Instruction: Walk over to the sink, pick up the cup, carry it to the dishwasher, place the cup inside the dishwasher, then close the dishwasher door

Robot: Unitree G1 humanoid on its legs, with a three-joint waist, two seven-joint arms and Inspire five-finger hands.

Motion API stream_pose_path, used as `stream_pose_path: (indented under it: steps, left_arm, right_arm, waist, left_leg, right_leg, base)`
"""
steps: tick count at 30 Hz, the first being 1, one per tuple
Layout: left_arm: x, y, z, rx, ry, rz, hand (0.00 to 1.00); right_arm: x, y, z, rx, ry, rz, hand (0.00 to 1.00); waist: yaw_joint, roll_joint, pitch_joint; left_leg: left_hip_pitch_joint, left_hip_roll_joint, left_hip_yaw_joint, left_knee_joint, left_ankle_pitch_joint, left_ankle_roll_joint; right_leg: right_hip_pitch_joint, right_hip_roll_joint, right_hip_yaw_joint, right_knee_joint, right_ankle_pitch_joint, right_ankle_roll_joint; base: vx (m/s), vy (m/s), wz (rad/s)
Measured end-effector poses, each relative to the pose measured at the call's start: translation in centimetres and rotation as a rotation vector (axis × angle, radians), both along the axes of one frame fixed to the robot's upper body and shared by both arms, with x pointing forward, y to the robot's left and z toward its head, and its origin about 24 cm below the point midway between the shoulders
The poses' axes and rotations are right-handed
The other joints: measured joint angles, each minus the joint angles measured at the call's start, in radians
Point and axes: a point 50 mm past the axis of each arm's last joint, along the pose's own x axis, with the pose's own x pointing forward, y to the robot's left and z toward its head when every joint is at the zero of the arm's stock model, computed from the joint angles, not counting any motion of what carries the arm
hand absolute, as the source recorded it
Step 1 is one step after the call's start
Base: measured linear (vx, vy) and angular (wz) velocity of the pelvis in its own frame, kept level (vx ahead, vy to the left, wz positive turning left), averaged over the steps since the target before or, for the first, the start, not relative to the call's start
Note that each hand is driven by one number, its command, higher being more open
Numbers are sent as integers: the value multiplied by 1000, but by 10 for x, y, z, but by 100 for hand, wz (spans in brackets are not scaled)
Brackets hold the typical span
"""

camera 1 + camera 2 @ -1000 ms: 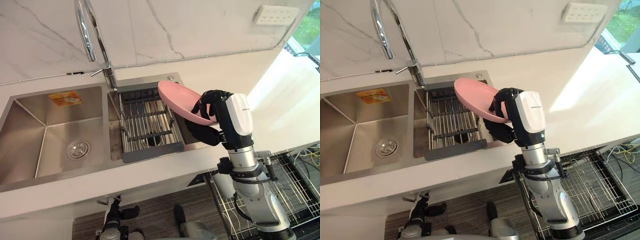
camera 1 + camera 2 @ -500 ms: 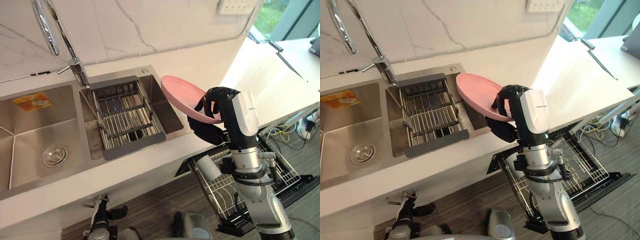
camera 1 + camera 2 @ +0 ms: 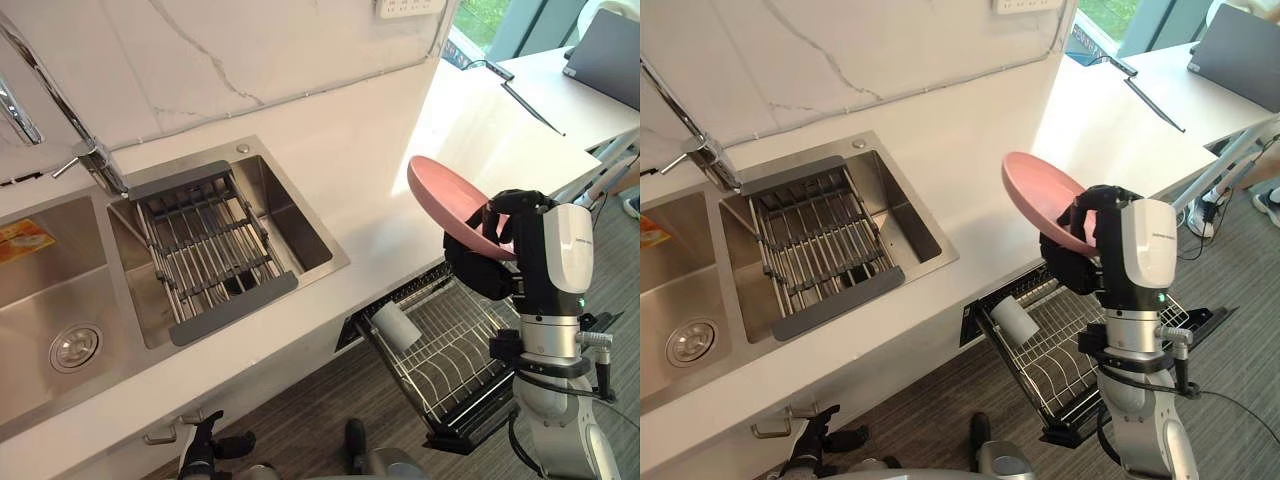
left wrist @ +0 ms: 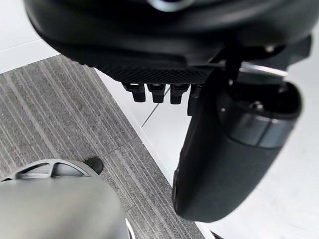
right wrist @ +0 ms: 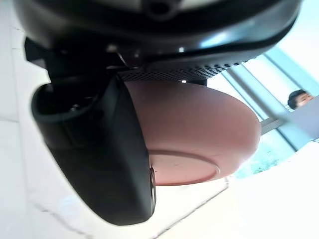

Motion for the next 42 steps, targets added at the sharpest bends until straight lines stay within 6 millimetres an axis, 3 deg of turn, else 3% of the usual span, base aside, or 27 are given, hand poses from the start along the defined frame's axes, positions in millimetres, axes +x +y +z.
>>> stream_pose_path:
  steps: [3, 6, 12, 15, 19, 25, 27, 34, 42]
  left_arm:
    - [-6, 0, -1, 1, 15, -10, 100]
    - [-12, -6, -4, -7, 33, -26, 100]
    - [-9, -18, -5, -32, 18, -45, 100]
    - [-4, -22, -4, -41, -7, -40, 100]
    - [9, -24, 0, -49, -63, -24, 100]
    - [29, -21, 9, -37, -150, -24, 100]
    - [41, -19, 15, -27, -190, -29, 100]
    - [67, -16, 26, -20, -266, -14, 100]
    - [97, -44, 39, -96, -379, -9, 100]
  right_arm:
    - [1, -13, -13, 21, 60, -77, 0]
    - [-5, -33, -28, 39, 117, -187, 0]
    - [-6, -56, -36, 55, 136, -319, 0]
    - [4, -63, -38, 61, 136, -352, 0]
    - [20, -71, -41, 82, 155, -377, 0]
    - [41, -68, -44, 105, 176, -362, 0]
    - [51, -61, -39, 95, 158, -326, 0]
    - [79, -51, -35, 137, 162, -279, 0]
    - [107, -52, -15, 142, 135, -263, 0]
  waist:
    - [-10, 3, -1]
    - [-15, 29, -3]
    - [-20, 85, 29]
    - [-37, 111, 76]
    - [-36, 127, 143]
    - [-17, 130, 212]
    - [-8, 118, 242]
    - [31, 103, 264]
    - [47, 88, 274]
  left_leg:
    - [6, -13, -2, -9, 0, 1]
    - [8, -39, -42, -32, -5, 8]
    - [-23, -67, -67, -36, -14, 23]
    - [-67, -82, -67, -11, -33, 38]
    - [-148, -88, -63, 68, -70, 50]
    - [-245, -53, -59, 204, -118, 56]
    - [-284, -38, -60, 259, -138, 56]
    - [-372, -7, -83, 354, -166, 55]
    - [-434, -14, -113, 374, -165, 56]
  right_leg:
    - [-6, -5, 27, -9, 12, 4]
    - [-29, -15, 56, -7, 22, 11]
    - [-128, -24, 104, 86, 9, 26]
    - [-212, -37, 127, 178, -18, 36]
    - [-311, -45, 150, 272, -44, 34]
    - [-394, -39, 162, 352, -58, 30]
    - [-435, -36, 163, 399, -70, 37]
    - [-510, -26, 147, 479, -93, 29]
    - [-558, -47, 121, 506, -103, 29]
  base:
    - [-70, 8, -26]
    - [-66, 28, -28]
    - [-78, 32, -24]
    - [-105, 38, -12]
    - [-130, 19, -6]
    - [-64, 7, -3]
    - [-59, -21, 0]
    - [-15, -53, 7]
    - [1, -22, 13]
